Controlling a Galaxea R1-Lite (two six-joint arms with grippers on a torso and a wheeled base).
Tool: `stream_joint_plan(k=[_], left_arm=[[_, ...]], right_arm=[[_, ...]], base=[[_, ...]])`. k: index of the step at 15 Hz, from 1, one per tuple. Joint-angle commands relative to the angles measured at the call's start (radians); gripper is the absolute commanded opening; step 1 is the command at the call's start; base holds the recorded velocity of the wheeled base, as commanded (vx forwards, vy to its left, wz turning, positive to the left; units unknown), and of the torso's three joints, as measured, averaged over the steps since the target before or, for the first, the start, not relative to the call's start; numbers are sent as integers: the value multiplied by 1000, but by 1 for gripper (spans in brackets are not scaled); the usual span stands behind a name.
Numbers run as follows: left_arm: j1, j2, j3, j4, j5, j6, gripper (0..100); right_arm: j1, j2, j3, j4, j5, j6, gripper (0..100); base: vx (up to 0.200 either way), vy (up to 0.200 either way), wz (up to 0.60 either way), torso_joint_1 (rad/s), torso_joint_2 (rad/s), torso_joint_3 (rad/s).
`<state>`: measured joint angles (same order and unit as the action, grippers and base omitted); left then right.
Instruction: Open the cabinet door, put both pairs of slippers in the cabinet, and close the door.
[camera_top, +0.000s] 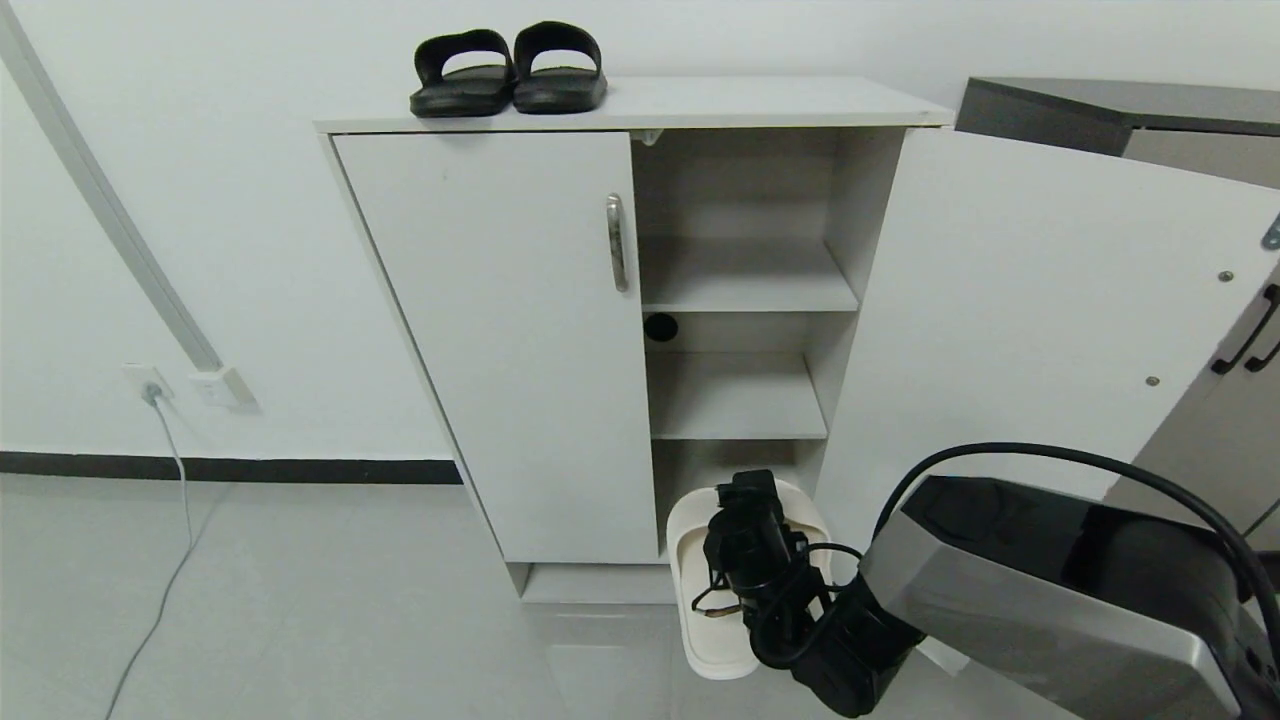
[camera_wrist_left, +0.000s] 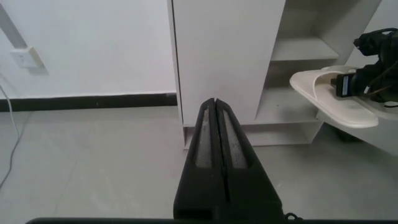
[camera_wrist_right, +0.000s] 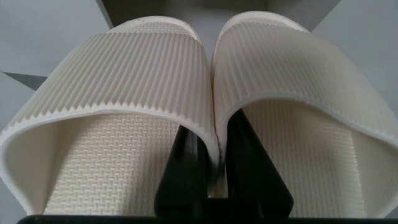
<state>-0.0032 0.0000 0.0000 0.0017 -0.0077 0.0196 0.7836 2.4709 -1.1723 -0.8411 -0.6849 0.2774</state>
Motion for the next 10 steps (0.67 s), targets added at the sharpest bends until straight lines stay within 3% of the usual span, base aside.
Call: stream_joint_plan(k=[1,4,7,10], left_arm=[[0,2,0,0,0,0,0],[0,2,0,0,2,0,0],[0,2,0,0,2,0,0],[0,2,0,0,2,0,0]], right_arm=[[0,17,-6,-4,-4,0,0],[0,57,-6,-136,-39,-69,0],[-20,106,2,-411,-48,-227,0],[-23,109,2,-452,-48,-248,0]], base=[[0,0,0,2,-2,-193],[0,0,0,6,7,-107],[0,0,0,0,0,0],[0,0,0,0,0,0]])
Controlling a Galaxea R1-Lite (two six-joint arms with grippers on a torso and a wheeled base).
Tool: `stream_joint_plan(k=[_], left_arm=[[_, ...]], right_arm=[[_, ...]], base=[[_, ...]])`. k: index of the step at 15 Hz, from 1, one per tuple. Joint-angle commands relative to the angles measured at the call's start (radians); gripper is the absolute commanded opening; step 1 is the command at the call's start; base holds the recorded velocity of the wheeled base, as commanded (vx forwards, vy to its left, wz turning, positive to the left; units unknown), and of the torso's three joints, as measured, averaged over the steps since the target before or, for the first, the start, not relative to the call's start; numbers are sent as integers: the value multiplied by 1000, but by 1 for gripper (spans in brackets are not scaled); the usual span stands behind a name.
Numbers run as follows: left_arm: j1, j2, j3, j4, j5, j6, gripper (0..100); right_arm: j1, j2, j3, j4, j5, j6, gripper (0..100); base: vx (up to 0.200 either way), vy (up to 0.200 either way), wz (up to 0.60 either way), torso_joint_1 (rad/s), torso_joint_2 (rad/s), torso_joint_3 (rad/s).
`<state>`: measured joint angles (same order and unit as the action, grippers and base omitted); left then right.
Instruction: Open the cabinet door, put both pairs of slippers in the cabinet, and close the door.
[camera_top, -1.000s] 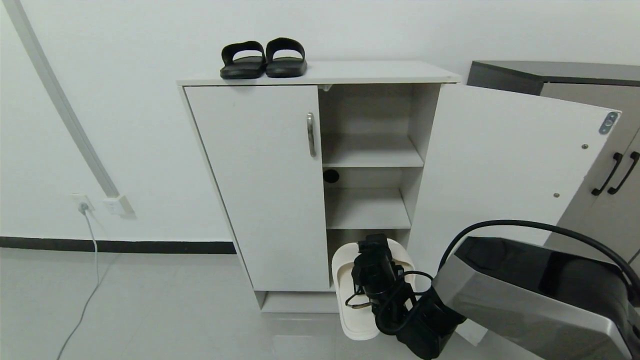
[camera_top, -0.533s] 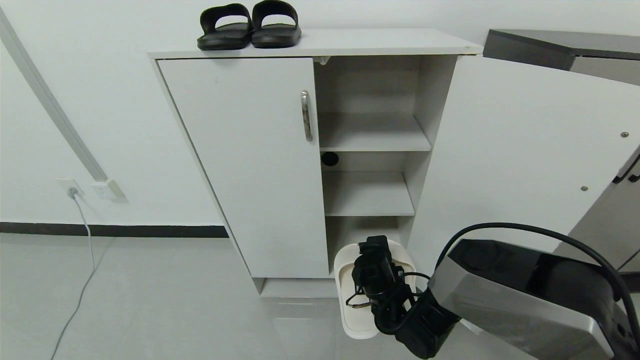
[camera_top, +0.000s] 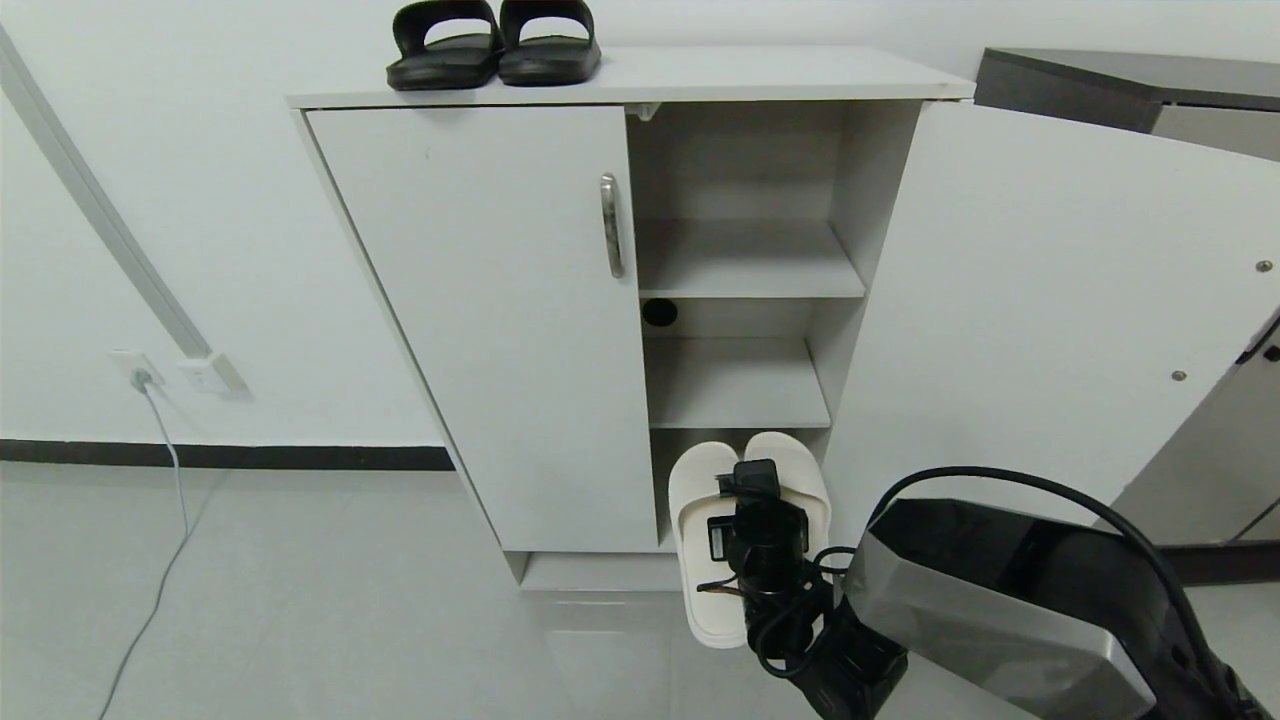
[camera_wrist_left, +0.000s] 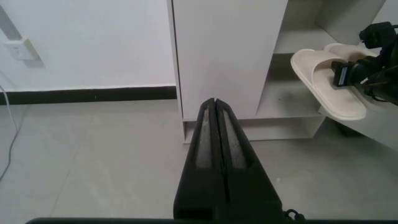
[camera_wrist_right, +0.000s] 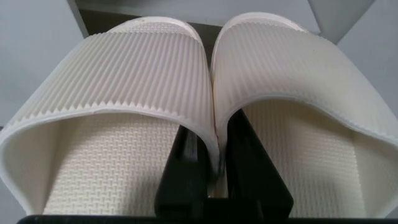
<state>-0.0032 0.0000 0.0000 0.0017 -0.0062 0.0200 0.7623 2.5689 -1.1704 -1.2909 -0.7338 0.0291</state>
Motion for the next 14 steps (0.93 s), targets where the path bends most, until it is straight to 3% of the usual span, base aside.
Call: stream_joint_plan(k=[1,6,14], left_arm=[[0,2,0,0,0,0,0],[0,2,0,0,-1,0,0],[0,2,0,0,-1,0,0]], right_arm=[[-1,11,0,-2,1,0,0],[-11,-3,2,-4,1,-3,0],[-14,-7,0,-4,1,-12,0]], base=[[0,0,0,0,0,0],[0,0,0,0,0,0],[200,0,0,1,3,2]])
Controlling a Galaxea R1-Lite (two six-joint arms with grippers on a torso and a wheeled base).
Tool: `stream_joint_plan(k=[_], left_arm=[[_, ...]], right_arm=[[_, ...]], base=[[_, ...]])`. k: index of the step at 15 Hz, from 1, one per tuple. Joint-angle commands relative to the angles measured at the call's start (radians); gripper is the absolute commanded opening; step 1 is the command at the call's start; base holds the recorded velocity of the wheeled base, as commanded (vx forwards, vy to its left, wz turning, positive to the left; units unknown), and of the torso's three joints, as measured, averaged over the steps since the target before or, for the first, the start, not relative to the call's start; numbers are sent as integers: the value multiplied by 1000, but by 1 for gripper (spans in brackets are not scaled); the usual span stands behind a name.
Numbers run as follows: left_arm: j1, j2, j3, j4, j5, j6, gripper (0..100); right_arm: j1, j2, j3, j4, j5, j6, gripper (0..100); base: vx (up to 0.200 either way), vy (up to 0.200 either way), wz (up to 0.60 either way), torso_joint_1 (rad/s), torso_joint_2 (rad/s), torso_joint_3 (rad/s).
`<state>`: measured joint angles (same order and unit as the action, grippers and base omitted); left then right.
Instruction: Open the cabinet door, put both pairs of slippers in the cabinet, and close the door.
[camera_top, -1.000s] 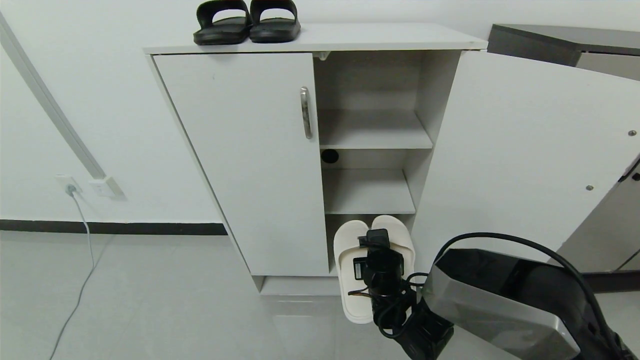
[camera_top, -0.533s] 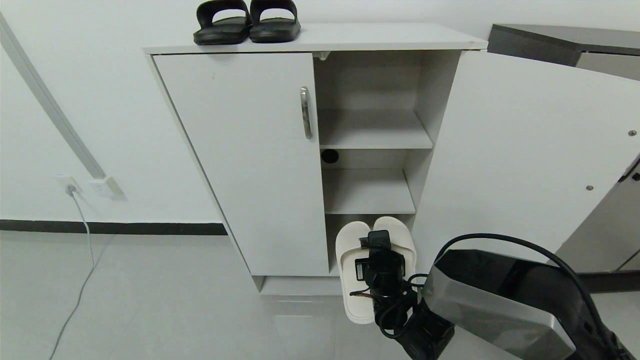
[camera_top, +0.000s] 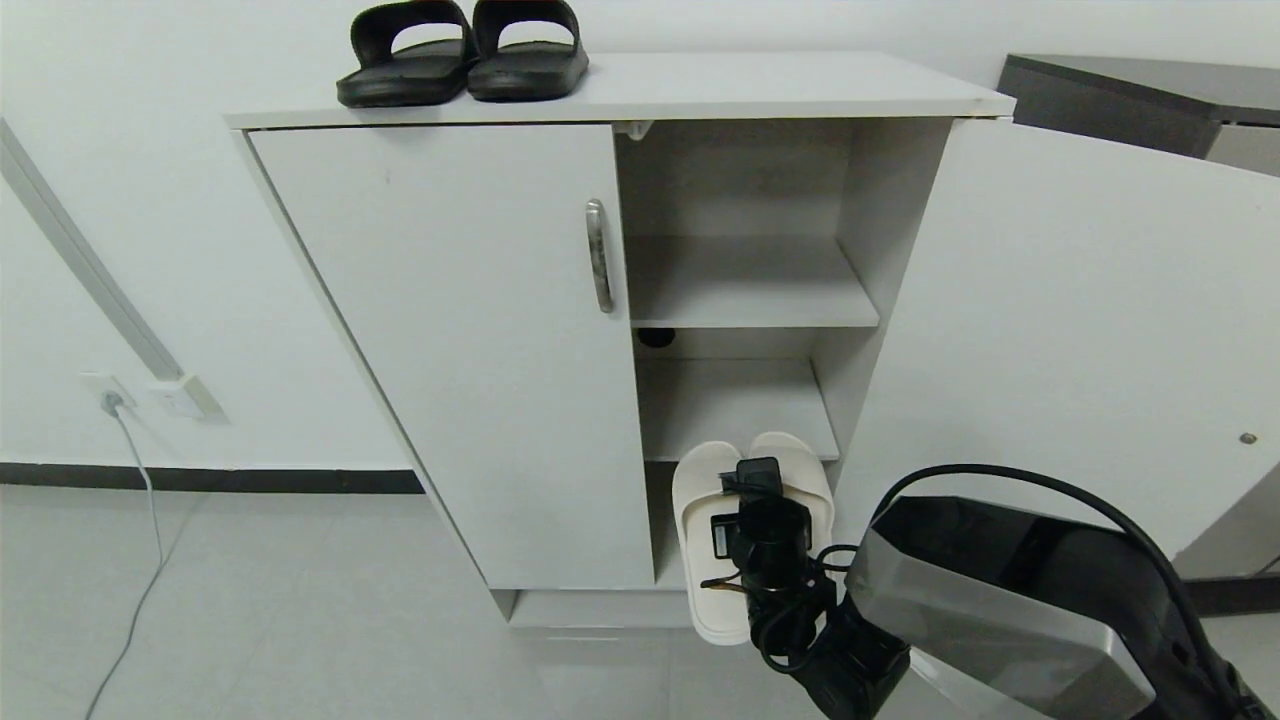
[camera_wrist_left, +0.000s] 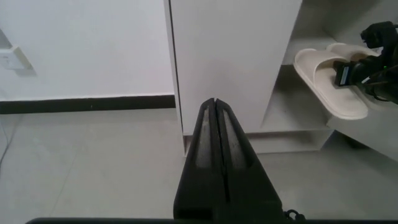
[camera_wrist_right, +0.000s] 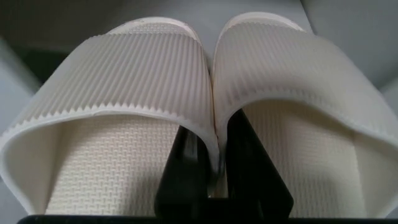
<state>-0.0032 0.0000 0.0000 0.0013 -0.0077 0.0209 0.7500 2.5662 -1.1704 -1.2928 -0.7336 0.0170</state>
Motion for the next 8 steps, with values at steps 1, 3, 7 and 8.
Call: stream_joint_plan(k=[1,3,7,8], left_arm=[[0,2,0,0,0,1,0],[0,2,0,0,0,-1,0],[0,2,0,0,2,-1,0],[0,2,0,0,2,-1,0]], right_arm=[[-1,-4,0,-2,0,0,0],[-1,-4,0,-2,0,0,0],[-6,-3,0,-2,2,0,0],[-6,-3,0,0,2,0,0]], base=[[200,0,0,2,2,-2],[200,0,0,5,0,2],[150,0,0,2,3,-1],[0,0,0,0,0,0]])
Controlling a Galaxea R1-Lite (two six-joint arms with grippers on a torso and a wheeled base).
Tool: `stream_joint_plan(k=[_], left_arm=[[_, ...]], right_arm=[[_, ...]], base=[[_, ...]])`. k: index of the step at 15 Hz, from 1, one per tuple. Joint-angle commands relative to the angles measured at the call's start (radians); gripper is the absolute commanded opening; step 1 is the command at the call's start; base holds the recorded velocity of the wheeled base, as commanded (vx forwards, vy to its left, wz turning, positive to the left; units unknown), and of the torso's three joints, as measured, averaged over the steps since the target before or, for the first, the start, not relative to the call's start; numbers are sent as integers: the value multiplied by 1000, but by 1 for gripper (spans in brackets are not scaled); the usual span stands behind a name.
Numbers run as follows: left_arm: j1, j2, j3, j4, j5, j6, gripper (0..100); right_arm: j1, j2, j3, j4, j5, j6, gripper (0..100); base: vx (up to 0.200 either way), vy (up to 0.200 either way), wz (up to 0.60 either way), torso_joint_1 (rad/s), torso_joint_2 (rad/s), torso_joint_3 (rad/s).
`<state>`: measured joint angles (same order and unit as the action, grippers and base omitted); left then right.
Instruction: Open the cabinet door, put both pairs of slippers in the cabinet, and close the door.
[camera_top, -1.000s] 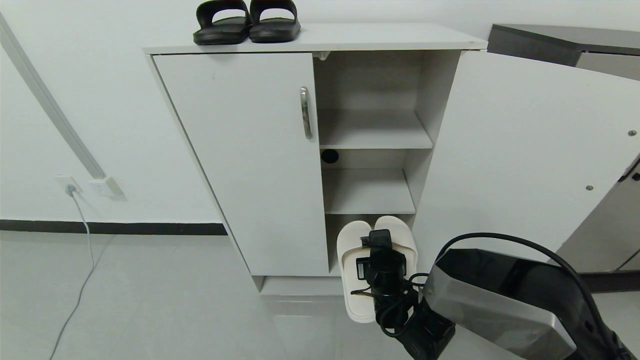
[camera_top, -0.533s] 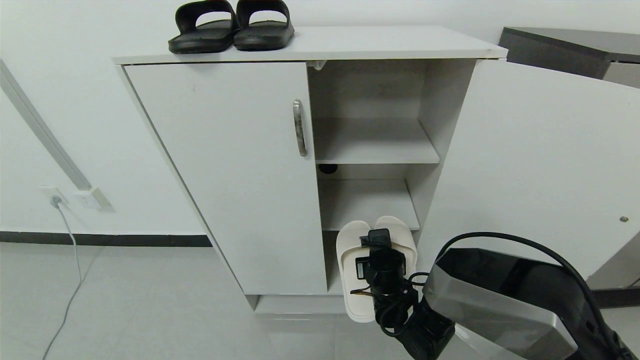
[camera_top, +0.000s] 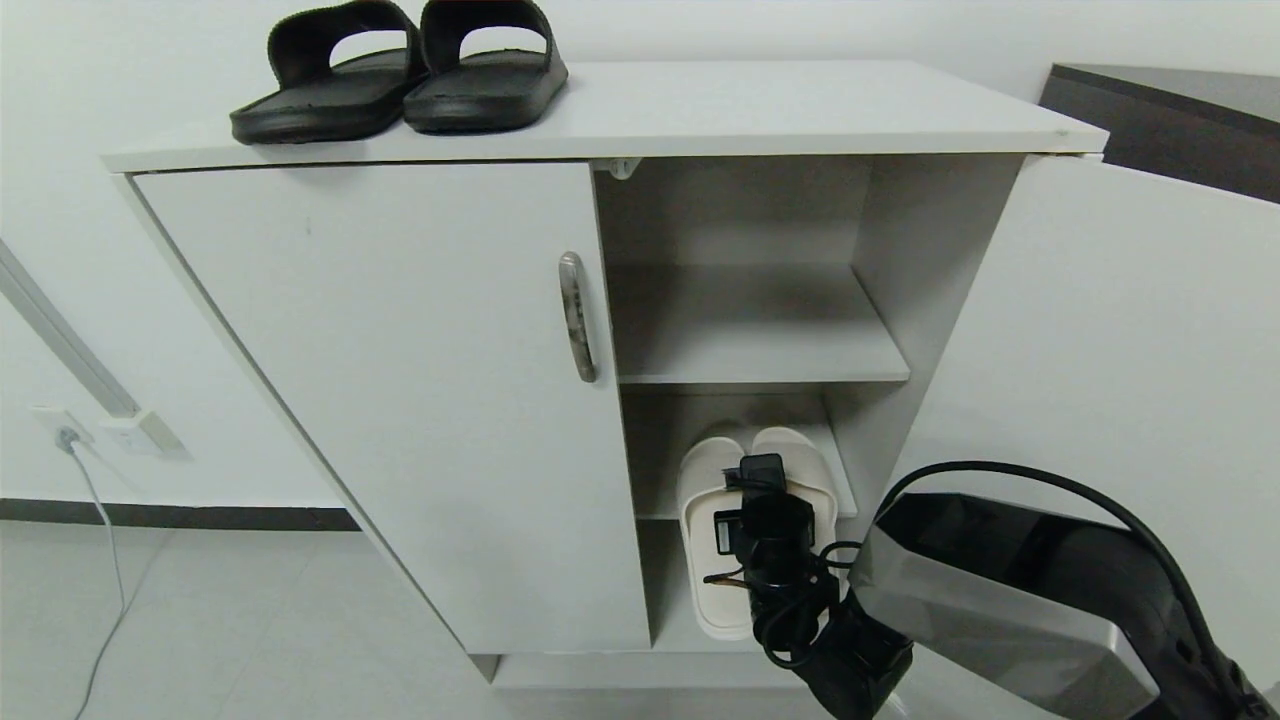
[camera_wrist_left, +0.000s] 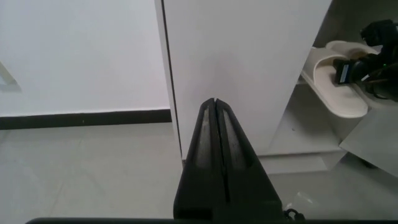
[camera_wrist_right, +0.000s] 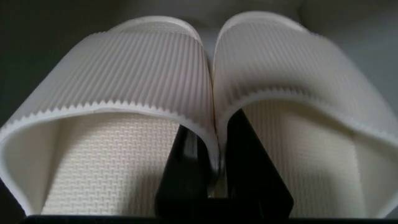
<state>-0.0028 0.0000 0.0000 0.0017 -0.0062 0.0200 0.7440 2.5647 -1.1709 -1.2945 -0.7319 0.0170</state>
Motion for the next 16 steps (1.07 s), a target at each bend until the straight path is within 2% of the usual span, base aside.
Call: stream_joint_plan(k=[1,4,9,12,16], left_arm=[[0,2,0,0,0,0,0],[0,2,0,0,0,1,0],[0,2,0,0,-1,3,0],[0,2,0,0,0,1,0],[0,2,0,0,2,3,0]], right_arm=[[0,0,-1,1,0,0,0],[-26,0,-29,26,3,0,0],[-66,0,-147,152,11,11,0],[-86,22,-250,250,17,27,0],[-118,45,-457,437,32,46,0]], base=[[0,0,0,0,0,0],[0,0,0,0,0,0],[0,0,0,0,0,0],[0,0,0,0,0,0],[0,0,0,0,0,0]])
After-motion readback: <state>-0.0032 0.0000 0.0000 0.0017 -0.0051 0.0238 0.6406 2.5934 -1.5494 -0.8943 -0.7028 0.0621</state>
